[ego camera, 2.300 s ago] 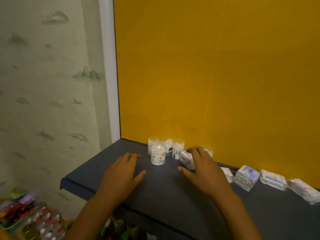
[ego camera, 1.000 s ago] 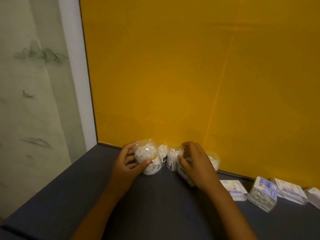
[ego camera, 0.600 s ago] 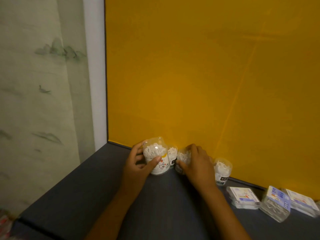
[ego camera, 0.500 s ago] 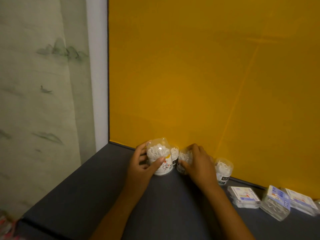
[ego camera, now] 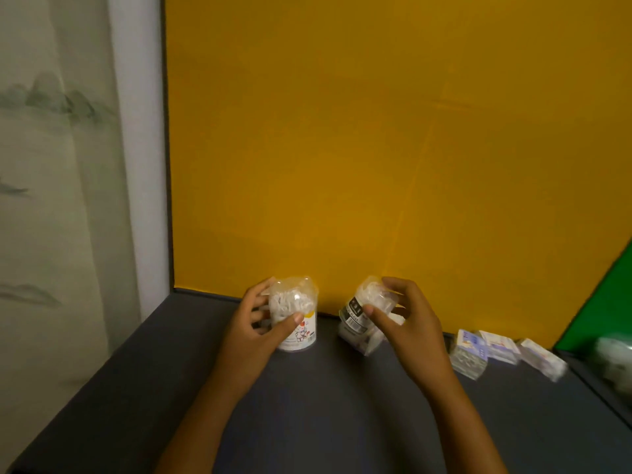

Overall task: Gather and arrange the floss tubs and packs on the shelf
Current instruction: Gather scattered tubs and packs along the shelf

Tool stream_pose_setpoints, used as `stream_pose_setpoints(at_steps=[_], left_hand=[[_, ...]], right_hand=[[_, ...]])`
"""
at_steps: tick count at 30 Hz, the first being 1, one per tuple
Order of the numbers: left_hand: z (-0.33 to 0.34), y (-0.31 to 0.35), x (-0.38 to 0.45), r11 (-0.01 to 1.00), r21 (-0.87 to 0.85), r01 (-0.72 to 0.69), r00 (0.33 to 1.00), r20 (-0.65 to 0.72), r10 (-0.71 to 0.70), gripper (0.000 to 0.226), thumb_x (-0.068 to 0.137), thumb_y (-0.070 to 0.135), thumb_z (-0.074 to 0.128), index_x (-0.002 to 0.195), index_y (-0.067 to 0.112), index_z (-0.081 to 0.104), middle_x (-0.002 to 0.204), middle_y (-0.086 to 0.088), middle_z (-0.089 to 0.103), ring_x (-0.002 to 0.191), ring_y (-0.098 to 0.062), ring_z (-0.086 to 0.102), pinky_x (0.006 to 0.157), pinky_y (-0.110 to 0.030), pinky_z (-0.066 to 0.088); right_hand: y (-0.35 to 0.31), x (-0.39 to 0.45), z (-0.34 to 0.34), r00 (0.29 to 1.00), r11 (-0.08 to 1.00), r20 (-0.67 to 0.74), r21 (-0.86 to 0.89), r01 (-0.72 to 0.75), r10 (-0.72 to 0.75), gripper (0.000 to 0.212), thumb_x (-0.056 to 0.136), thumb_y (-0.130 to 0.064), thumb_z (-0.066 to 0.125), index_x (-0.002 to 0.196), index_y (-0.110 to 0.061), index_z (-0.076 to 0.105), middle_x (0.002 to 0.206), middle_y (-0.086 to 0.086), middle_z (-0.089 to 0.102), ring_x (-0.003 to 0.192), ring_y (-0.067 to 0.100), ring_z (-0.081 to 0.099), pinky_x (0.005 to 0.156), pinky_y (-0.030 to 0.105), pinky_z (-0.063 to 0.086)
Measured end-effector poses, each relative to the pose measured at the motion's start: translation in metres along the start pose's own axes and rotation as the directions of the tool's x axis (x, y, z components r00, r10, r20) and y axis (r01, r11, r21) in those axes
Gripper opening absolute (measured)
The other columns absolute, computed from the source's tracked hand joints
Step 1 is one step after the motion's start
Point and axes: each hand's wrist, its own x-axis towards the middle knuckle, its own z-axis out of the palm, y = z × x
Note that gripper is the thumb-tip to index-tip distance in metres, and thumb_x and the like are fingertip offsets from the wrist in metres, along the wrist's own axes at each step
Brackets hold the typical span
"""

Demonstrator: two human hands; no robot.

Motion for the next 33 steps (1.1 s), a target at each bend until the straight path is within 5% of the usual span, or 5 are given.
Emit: stream_pose_setpoints(at_steps=[4, 17, 26, 33], left_hand=[[0.004, 0.020, -0.011, 1.000, 0.014, -0.020, 0.998, 0.065, 0.020, 0.057, 0.074, 0.013, 0.078, 0.121, 0.031, 0.052, 0.111, 0.010, 0.064, 0.094, 0.003, 0.065, 0.069, -0.016, 0.054], [0.085, 0.053, -0.068, 0.997, 0.035, -0.064, 0.954, 0.297, 0.050, 0.056, 0.068, 0.027, 0.077, 0.120, 0.032, 0.055, 0.115, 0.007, 0.066, 0.099, -0.003, 0.065, 0.079, -0.020, 0.055], [0.202, 0.076, -0.152, 0.996, -0.029, -0.081, 0.937, 0.339, 0.086, 0.055, 0.071, 0.018, 0.076, 0.122, 0.026, 0.055, 0.110, 0.008, 0.066, 0.095, 0.000, 0.065, 0.075, -0.014, 0.053], [0.300, 0.067, -0.215, 0.997, -0.017, -0.078, 0.917, 0.390, 0.078, 0.064, 0.064, 0.032, 0.086, 0.121, 0.032, 0.057, 0.114, 0.008, 0.067, 0.104, -0.009, 0.065, 0.086, -0.030, 0.052]], right_hand=[[-0.006, -0.031, -0.020, 0.999, 1.000, -0.031, 0.028, -0.014, 0.015, 0.044, 0.082, -0.027, 0.077, 0.121, -0.031, 0.057, 0.124, -0.011, 0.060, 0.108, 0.001, 0.060, 0.084, 0.020, 0.052], [-0.013, -0.110, -0.136, 0.983, 0.998, -0.178, -0.028, -0.050, 0.044, 0.043, 0.080, -0.026, 0.078, 0.119, -0.031, 0.060, 0.119, -0.017, 0.064, 0.108, 0.001, 0.061, 0.087, 0.017, 0.051], [-0.003, -0.177, -0.273, 0.975, 0.988, -0.211, -0.114, -0.099, 0.073, 0.041, 0.081, -0.022, 0.078, 0.118, -0.028, 0.060, 0.119, -0.012, 0.062, 0.106, -0.005, 0.058, 0.088, 0.012, 0.049], [0.014, -0.230, -0.384, 0.959, 0.970, -0.260, -0.183, -0.161, 0.110, 0.041, 0.080, -0.022, 0.078, 0.115, -0.034, 0.058, 0.117, -0.018, 0.058, 0.103, -0.012, 0.055, 0.082, 0.008, 0.049]])
